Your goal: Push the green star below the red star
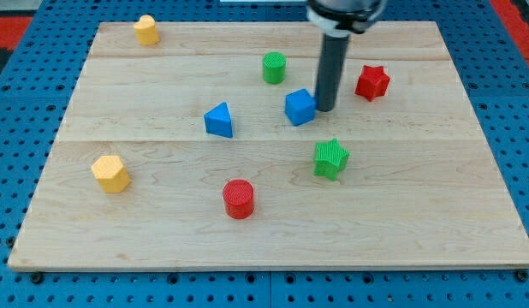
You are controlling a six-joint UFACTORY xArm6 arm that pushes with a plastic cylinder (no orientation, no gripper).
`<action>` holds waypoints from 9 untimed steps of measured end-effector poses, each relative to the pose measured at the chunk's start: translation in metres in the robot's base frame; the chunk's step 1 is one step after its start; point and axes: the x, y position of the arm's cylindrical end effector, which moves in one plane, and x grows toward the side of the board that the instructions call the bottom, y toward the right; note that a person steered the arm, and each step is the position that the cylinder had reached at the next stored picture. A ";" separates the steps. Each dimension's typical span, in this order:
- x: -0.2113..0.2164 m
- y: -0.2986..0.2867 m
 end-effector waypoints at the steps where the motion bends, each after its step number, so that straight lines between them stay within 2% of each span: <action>1: -0.010 0.020; 2: 0.040 0.126; 3: 0.151 0.147; 4: 0.155 0.063; 5: 0.107 0.021; 6: 0.061 0.037; 7: 0.110 0.038; 8: 0.122 0.000; 9: 0.103 -0.065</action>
